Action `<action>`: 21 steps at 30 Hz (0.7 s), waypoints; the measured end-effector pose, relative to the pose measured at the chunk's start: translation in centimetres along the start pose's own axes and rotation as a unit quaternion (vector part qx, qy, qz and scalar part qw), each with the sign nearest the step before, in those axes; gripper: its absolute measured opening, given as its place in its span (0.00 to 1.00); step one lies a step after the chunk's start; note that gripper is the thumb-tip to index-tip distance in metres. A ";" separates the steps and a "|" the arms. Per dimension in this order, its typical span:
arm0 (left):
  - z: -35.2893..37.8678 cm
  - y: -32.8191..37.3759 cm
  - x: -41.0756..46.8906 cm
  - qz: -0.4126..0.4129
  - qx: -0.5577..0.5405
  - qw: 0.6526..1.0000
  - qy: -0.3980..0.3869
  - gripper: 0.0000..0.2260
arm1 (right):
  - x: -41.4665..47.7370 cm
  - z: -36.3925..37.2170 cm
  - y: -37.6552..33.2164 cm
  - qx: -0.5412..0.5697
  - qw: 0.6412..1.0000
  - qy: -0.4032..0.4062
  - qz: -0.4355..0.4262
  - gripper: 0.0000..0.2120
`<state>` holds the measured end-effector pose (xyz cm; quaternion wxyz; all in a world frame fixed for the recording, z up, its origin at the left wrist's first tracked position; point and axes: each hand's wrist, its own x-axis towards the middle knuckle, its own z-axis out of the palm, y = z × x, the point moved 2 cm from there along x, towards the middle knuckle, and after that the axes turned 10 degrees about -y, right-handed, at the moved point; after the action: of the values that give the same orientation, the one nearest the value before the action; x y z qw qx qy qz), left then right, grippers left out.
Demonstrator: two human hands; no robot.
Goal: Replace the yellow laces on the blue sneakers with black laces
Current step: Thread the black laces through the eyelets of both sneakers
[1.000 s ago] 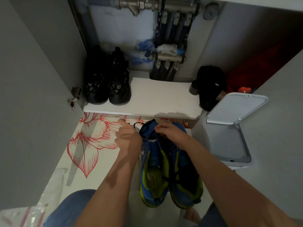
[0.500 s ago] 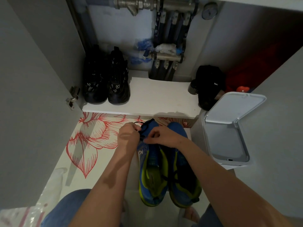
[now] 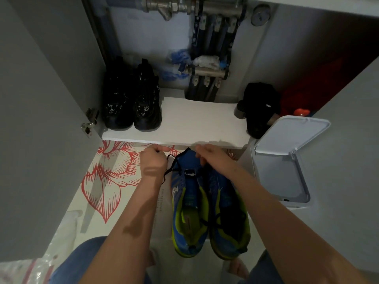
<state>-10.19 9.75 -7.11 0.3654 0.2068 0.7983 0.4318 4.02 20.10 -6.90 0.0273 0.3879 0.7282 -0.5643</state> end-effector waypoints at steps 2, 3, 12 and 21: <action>0.0 0.0 0.0 -0.007 0.003 1.000 -0.008 0.17 | 0.0 1.1 -0.2 -0.125 0.992 0.001 -0.014 0.19; 0.0 -0.1 0.0 -0.010 0.007 1.000 -0.010 0.17 | 0.1 1.6 -0.1 -0.175 0.984 -0.003 -0.022 0.20; 1.9 -1.1 -0.4 -0.081 0.305 0.932 -0.177 0.15 | 1.3 3.1 1.5 -0.288 0.956 -0.039 0.031 0.09; 2.4 -1.8 -1.5 -0.107 0.313 0.908 -0.256 0.14 | 0.8 1.6 0.0 -0.259 0.965 -0.036 -0.028 0.06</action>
<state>-7.43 9.12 -8.90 0.5177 0.3275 0.7888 0.0502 2.86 19.15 -7.89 0.1368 0.3265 0.8588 -0.3702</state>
